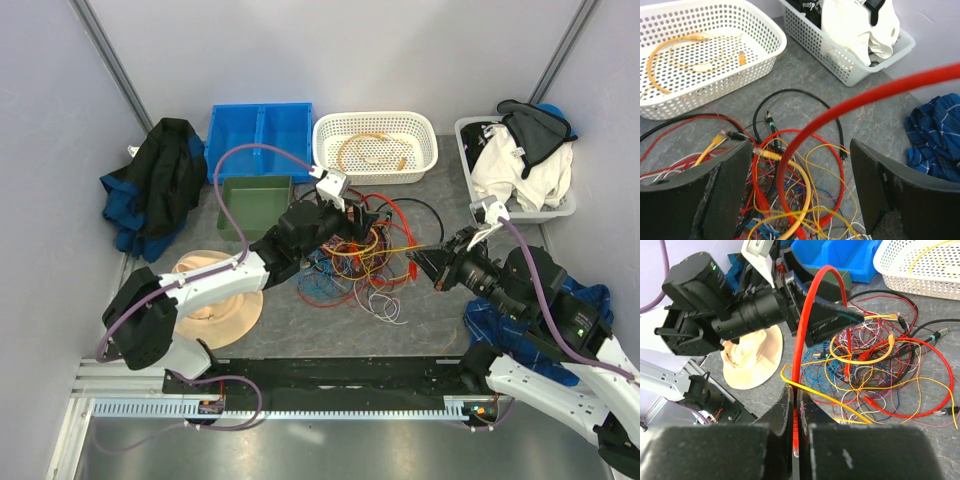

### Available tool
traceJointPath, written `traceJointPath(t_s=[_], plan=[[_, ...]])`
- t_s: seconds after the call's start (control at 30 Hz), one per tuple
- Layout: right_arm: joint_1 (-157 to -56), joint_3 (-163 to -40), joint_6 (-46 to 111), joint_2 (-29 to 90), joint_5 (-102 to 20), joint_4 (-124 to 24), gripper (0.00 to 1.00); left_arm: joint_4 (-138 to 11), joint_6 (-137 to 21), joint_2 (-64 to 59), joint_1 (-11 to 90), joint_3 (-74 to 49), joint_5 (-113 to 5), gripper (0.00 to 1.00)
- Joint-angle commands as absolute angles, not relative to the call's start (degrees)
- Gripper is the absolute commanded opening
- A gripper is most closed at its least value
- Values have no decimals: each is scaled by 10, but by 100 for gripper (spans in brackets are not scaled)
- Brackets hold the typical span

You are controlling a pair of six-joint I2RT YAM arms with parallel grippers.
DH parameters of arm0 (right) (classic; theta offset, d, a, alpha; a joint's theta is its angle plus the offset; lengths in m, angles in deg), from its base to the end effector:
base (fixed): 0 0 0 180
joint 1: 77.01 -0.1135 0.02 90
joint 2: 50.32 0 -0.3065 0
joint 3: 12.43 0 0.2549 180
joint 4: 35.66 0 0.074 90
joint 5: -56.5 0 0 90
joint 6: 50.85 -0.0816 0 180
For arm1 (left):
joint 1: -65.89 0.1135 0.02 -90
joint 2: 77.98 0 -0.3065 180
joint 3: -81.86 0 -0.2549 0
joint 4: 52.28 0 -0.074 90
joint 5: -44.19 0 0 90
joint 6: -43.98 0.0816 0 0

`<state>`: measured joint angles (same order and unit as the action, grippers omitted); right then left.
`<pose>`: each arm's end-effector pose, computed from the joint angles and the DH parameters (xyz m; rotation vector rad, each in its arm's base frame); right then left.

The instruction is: Untangle the cables

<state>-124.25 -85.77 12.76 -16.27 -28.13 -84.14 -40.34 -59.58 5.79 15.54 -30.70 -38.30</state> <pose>0.0848 0.0804 0.4217 -0.2562 1.7915 0.8545 0.2544 -0.2902 0.3347 0.4375 1.6425 -0.7372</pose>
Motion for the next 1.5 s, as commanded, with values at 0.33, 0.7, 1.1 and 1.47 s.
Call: traceJointPath(t_s=[0.33,0.7,1.1,1.47], plan=[[-1242,-845,116,-191,-228,-833,48,-550,-538,-41,208,-232,-322,2],[-1242,-769,119,-199,-194,-807,86,-784,-560,-49,225,-39,-241,2],[-1242,-655,116,-159,-240,-628,87,-823,-588,-51,225,12,-292,2],[-1246,-586,17,-37,-388,-325,93,-837,-608,-41,218,35,-330,2]])
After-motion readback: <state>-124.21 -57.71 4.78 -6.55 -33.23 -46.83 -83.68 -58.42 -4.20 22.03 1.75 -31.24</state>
